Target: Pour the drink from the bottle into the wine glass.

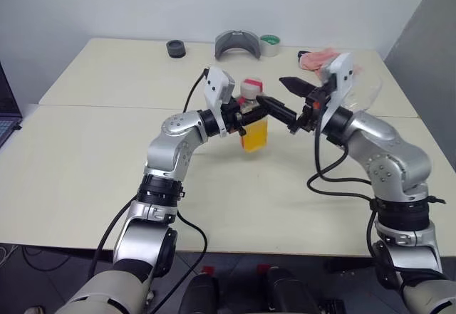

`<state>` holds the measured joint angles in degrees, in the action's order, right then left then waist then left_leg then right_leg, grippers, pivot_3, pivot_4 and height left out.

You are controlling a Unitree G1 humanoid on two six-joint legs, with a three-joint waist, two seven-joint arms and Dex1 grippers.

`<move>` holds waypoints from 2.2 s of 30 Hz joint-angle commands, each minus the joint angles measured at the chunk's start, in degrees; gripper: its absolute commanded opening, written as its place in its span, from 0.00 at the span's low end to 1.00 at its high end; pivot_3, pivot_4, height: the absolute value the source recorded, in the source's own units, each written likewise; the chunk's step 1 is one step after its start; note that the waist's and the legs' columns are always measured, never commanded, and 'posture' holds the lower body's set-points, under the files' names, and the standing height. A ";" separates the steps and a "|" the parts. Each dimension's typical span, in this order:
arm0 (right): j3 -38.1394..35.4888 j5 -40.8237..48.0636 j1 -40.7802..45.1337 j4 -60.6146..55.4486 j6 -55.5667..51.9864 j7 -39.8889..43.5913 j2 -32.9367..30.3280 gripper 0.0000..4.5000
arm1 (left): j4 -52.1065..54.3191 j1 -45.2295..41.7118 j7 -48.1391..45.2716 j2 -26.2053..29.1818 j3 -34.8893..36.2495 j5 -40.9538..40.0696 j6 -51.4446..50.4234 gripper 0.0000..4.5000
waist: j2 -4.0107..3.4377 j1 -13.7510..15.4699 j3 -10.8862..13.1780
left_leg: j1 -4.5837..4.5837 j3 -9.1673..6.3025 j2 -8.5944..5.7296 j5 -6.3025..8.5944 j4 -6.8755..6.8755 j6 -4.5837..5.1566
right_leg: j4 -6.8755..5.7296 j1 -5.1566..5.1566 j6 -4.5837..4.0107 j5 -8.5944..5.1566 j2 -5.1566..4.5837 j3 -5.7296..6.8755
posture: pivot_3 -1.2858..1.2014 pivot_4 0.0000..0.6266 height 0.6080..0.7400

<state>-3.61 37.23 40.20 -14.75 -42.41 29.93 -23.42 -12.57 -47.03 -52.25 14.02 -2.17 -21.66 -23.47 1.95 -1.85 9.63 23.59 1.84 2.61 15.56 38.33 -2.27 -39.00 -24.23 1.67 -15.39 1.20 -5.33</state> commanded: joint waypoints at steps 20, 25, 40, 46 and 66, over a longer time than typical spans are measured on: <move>-2.55 16.04 1.87 -11.56 -10.04 -1.05 -3.25 1.00 | 2.29 -2.91 -16.25 4.61 -1.47 -6.65 -0.59 0.42 | -0.02 -0.03 0.00 | 0.29 -0.22 -0.01 0.03 0.47 0.06 | -0.04 0.02 0.01 -0.01 0.01 0.19 | 0.52 0.24 1.00; -1.23 15.23 2.11 -12.12 -9.92 -1.84 -3.23 1.00 | 1.25 -2.91 -16.51 4.22 -1.97 -5.84 0.94 0.42 | -0.02 -0.01 0.00 | 0.31 -0.23 -0.01 0.04 0.48 0.06 | -0.04 0.02 0.01 -0.01 0.01 0.20 | 0.52 0.24 1.00; 3.84 7.60 4.80 -9.99 -6.75 -2.38 -1.13 1.00 | 2.64 -2.04 -16.22 4.40 -2.43 -5.66 0.88 0.42 | -0.02 -0.01 0.00 | 0.31 -0.25 0.00 0.04 0.48 0.07 | -0.05 0.01 0.01 0.00 0.02 0.21 | 0.52 0.24 1.00; 4.57 5.58 4.92 -9.54 -5.67 -1.37 -1.23 0.96 | 1.96 -2.43 -15.97 4.23 -2.49 -5.20 1.33 0.42 | -0.02 -0.01 0.00 | 0.31 -0.24 0.00 0.04 0.48 0.07 | -0.04 0.01 0.01 0.00 0.01 0.22 | 0.52 0.24 1.00; 4.84 5.39 6.65 -5.08 -2.11 12.35 -3.84 0.41 | 9.45 -0.41 -16.91 6.19 -2.18 -8.28 -4.04 0.42 | -0.04 -0.03 0.01 | 0.31 -0.23 -0.01 0.04 0.48 0.07 | -0.04 0.01 0.01 -0.01 0.01 0.21 | 0.52 0.24 1.00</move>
<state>1.47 41.32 45.09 -19.81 -46.40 36.96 -26.12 -8.02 -47.27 -68.24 19.60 -4.88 -27.08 -26.11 1.92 -1.88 9.65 23.89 1.60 2.60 15.60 38.81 -2.21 -39.04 -24.22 1.68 -15.39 1.21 -5.11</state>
